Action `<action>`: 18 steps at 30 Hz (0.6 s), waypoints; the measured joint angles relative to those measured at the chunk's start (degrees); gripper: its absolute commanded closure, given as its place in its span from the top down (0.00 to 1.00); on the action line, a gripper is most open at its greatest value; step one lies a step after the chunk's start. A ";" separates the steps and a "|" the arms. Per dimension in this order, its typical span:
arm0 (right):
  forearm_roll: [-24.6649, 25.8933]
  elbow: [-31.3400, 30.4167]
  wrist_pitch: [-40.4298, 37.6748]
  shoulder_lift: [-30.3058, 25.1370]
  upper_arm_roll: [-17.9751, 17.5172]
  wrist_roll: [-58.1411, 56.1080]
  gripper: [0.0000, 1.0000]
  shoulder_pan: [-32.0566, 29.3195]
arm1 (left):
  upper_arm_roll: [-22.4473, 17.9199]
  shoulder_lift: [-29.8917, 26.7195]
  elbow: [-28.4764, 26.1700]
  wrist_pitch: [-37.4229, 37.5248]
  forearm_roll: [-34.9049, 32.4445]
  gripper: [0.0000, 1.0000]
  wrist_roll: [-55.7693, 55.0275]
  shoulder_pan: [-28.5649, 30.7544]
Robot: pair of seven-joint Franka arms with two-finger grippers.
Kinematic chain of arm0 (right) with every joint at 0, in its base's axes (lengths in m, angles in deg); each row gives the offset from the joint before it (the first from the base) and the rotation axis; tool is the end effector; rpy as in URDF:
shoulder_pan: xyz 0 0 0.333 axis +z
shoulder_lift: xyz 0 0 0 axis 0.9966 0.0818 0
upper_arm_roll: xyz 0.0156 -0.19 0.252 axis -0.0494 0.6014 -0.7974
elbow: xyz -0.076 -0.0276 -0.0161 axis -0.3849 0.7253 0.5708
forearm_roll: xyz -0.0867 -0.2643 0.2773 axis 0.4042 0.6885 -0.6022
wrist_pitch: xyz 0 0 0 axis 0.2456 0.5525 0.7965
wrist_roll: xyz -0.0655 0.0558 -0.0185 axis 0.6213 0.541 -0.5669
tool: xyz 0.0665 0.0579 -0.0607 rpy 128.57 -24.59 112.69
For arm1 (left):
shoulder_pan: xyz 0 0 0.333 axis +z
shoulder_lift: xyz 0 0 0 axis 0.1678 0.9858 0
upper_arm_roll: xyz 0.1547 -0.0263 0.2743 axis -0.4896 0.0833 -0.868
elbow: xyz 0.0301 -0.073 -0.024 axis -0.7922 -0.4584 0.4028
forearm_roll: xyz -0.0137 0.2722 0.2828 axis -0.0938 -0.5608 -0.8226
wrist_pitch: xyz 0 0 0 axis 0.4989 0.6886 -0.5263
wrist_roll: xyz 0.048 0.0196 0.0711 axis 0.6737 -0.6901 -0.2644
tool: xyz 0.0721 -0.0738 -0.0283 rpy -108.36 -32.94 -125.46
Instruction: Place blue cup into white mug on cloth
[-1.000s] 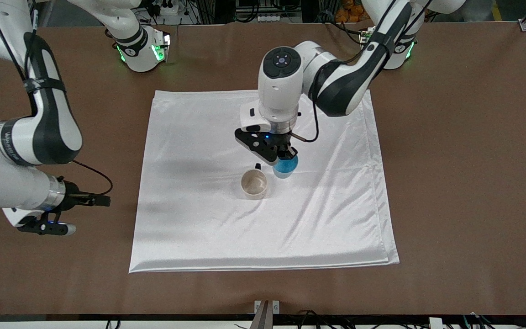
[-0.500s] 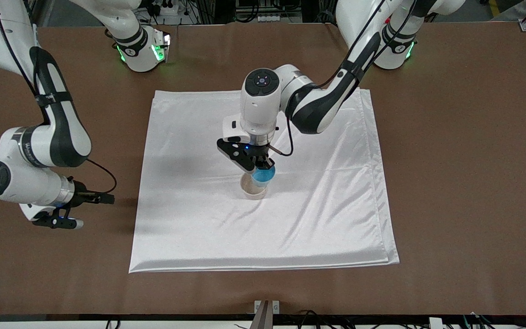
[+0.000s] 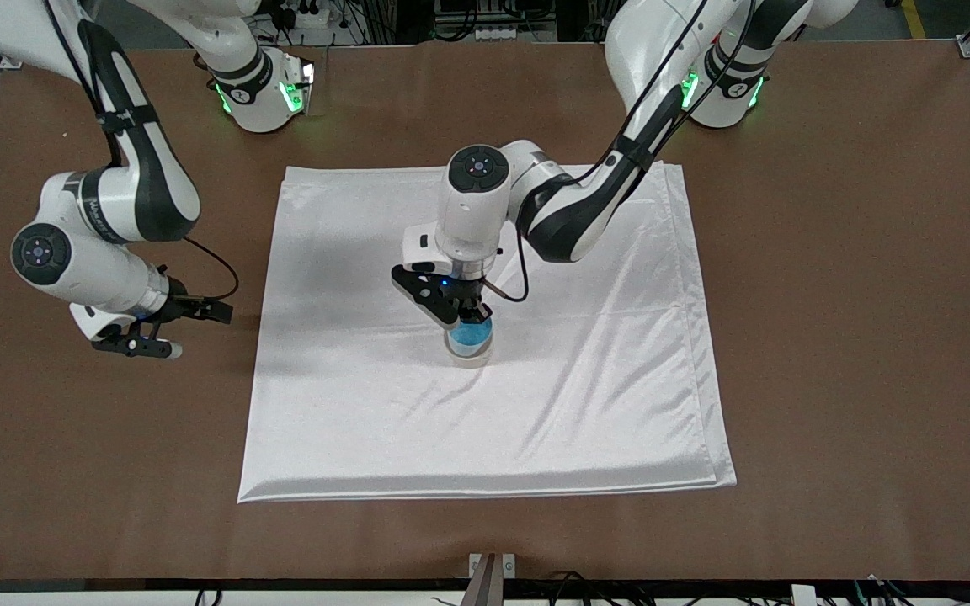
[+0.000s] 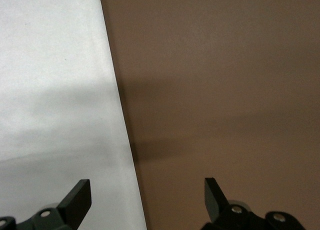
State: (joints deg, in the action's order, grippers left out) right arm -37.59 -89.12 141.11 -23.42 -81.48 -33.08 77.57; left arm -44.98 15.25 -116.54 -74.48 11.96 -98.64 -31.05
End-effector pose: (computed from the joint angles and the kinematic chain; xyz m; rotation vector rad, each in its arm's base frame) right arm 0.5720 0.0229 0.3123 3.1218 -0.2117 -0.1555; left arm 0.5271 -0.5665 0.3204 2.8201 -1.0985 0.3870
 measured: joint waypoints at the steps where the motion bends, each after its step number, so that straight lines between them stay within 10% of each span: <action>1: 0.00 -0.95 -0.01 -1.03 -0.05 0.51 1.00 0.25 | 0.00 0.24 0.00 -0.20 0.00 0.00 0.01 -0.01; 14: 0.00 -5.69 -5.37 -10.87 -0.25 5.00 1.00 4.50 | -0.03 1.68 0.01 -0.74 0.00 0.00 0.03 -1.23; 16: 0.00 -5.69 -5.77 -11.59 -0.24 4.96 1.00 4.55 | -0.06 1.67 0.04 -0.74 0.00 0.19 0.03 -1.23; 18: 0.00 -5.64 -6.54 -12.27 -0.25 4.96 1.00 4.67 | -0.11 1.67 0.12 -0.75 0.00 0.60 0.04 -1.22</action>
State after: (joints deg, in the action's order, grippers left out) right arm -37.59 -94.75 134.57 -35.68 -81.72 -28.12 82.24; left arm -45.09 16.92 -116.43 -75.22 11.96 -98.61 -32.27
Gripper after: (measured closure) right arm 0.000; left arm 0.943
